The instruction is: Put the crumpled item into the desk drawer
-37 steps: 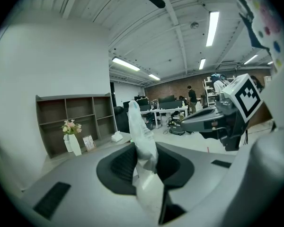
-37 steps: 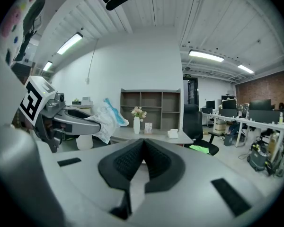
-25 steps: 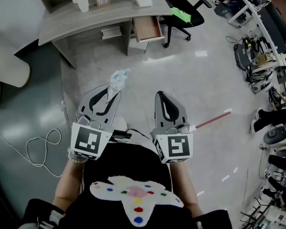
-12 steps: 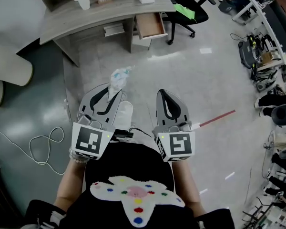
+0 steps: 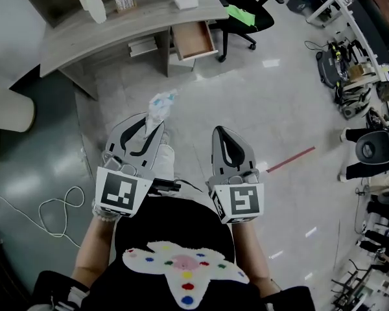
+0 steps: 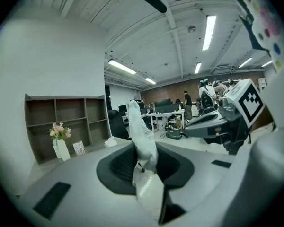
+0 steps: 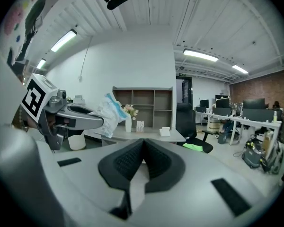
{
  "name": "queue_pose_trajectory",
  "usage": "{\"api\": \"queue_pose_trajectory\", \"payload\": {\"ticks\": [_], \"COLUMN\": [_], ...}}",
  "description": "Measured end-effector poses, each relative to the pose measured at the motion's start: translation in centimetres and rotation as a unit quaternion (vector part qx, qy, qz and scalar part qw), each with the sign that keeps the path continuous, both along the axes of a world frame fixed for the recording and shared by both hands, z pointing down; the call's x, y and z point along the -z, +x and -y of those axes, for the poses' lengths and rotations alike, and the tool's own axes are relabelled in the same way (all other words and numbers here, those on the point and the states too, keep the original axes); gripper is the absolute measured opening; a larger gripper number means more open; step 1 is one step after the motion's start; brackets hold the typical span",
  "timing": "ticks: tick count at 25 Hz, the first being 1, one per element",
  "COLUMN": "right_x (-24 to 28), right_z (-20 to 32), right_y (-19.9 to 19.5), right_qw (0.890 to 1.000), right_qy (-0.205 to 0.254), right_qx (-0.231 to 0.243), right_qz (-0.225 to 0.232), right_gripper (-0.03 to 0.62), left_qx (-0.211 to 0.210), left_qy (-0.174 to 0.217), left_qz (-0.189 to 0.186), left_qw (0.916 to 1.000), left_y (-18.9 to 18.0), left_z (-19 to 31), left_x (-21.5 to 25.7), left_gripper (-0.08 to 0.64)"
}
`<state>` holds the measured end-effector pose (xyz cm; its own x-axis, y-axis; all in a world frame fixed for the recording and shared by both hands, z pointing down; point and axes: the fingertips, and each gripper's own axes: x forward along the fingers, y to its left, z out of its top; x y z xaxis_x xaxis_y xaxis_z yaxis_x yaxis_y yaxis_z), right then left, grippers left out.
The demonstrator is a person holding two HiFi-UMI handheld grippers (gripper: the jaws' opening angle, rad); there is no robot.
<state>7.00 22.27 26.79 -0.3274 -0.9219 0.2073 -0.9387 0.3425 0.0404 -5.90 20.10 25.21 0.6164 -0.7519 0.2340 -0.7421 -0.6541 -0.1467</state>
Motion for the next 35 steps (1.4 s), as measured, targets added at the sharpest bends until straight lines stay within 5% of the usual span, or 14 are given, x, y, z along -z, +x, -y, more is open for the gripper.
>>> {"api": "queue_pose_trajectory", "payload": {"ticks": [35], "right_x": [0.5], "right_z": [27.5], "right_y": [-2.9], "right_qw": [0.999], "right_qy": [-0.027], "right_qx": [-0.022], "right_qz": [-0.02], "right_gripper": [0.005], "left_qx": [-0.044], "left_qy": [-0.01], "left_qz": [0.001], "left_qw": [0.999], "left_y": [-1.9], "left_z": [28.3], "left_x": [-0.4], "left_gripper": [0.094]}}
